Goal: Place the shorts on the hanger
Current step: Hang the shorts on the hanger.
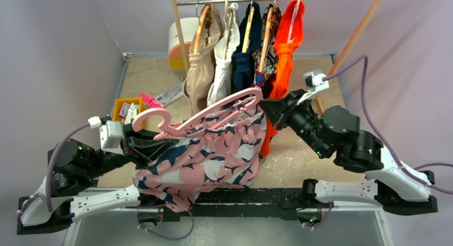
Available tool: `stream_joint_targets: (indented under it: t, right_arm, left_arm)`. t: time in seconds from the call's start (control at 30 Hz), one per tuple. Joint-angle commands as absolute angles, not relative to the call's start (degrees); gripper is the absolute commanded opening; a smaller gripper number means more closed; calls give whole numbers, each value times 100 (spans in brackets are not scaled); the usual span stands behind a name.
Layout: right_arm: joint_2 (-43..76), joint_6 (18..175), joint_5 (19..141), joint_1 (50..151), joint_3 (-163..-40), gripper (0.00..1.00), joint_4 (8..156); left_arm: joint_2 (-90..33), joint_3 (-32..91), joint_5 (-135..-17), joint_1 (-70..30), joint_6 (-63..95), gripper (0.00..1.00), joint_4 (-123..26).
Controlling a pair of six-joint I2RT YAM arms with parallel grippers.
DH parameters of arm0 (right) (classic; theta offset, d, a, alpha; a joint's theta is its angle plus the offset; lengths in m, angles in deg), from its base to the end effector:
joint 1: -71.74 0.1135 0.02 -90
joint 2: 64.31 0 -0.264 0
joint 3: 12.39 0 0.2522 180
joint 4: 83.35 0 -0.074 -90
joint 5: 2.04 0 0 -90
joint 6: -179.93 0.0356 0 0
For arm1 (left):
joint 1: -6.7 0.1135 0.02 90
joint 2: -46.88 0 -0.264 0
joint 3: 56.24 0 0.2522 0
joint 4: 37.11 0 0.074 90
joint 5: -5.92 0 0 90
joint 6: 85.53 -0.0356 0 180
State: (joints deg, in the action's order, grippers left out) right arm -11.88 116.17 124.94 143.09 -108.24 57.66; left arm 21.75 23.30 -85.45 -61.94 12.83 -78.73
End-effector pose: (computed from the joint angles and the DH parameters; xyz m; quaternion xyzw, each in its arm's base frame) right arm 0.0664 0.1299 0.5040 -0.0321 0.6842 0.3818 0.6206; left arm 0.0134 -0.0319 0.4550 0.3052 0.5442 -0.4806 0.6162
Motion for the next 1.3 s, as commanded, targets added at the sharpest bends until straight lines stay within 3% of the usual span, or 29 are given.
stream_joint_targets:
  t: [0.0, 0.57, 1.03, 1.27]
  right_arm:
    - [-1440, 11791, 12909, 14328, -11123, 0, 5745]
    - [-1413, 11697, 12858, 14330, -11273, 0, 5521]
    - [-646, 11159, 11258, 14328, -11290, 0, 6276]
    - [-9, 10551, 10425, 14328, -12869, 0, 6684]
  left_arm:
    - [2085, 2486, -8610, -6185, 1273, 0, -8037]
    - [1646, 2307, -8876, -6185, 1102, 0, -8804]
    - [1191, 1878, -8646, -6178, 1060, 0, -7586]
    - [1009, 2228, -8507, -6185, 875, 0, -6730]
